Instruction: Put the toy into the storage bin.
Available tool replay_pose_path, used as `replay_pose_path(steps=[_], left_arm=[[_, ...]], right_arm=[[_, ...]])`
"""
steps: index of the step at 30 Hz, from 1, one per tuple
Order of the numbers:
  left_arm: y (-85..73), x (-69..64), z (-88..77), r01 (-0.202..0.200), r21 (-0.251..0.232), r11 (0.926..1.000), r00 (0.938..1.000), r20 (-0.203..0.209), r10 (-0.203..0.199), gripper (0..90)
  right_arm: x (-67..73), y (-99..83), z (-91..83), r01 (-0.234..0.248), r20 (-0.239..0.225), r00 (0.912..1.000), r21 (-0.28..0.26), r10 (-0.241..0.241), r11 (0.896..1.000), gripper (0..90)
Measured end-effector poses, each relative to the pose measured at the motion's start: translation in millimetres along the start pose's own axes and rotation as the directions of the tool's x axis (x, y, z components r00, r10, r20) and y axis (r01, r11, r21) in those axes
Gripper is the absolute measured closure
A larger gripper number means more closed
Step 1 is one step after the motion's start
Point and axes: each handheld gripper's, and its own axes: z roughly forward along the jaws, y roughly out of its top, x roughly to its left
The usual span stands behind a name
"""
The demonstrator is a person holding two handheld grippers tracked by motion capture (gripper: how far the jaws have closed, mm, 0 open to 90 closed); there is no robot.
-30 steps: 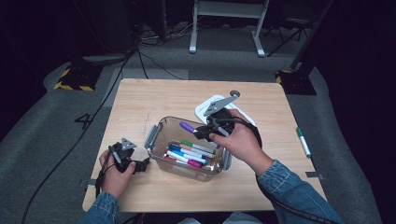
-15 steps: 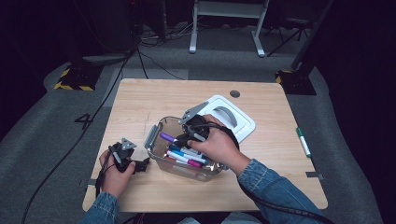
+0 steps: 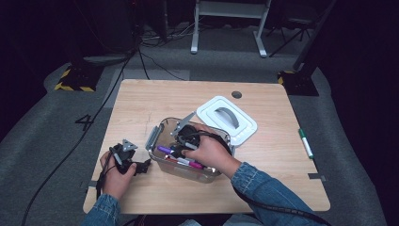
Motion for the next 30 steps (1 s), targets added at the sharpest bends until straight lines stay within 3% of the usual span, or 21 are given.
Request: replay_pose_path(steps=[6,18,20,21,22,25,30], left_arm=[[0.0,-0.2,0.0,0.002,0.000,1.0000,1.0000,0.000,-0.002,0.0],[0.0,0.0,0.0,-0.001,0.000,1.0000,1.0000,0.000,0.001,0.0],[0.0,-0.1,0.0,0.002,0.000,1.0000,1.0000,-0.001,-0.002,0.0],[0.0,-0.1,0.0,0.002,0.000,1.0000,1.0000,0.000,-0.002,0.0],[0.1,0.0,0.0,0.000,0.000,1.0000,1.0000,0.000,0.000,0.0],[0.2,-0.3,0.3,0.004,-0.001,1.0000,1.0000,-0.002,-0.004,0.0],[0.3,-0.3,0.3,0.004,-0.001,1.0000,1.0000,-0.002,-0.004,0.0]], right_arm=[[-3.0,-5.9,18.2,0.000,-0.007,1.0000,0.073,0.001,0.997,77.5],[-9.9,-11.8,29.8,-0.038,-0.029,0.9987,0.147,0.043,0.988,77.3],[-10.2,-12.9,31.8,-0.044,-0.041,0.9978,0.161,0.052,0.986,76.3],[-9.7,-13.9,34.0,-0.056,-0.056,0.9962,0.171,0.066,0.984,69.6],[-9.7,-13.9,34.0,-0.056,-0.056,0.9962,0.171,0.066,0.984,69.6],[-10.7,-13.3,32.8,-0.051,-0.035,0.9978,0.127,0.056,0.991,63.6],[-15.0,-5.8,10.2,-0.056,0.026,0.9981,-0.005,0.056,0.998,60.9]])
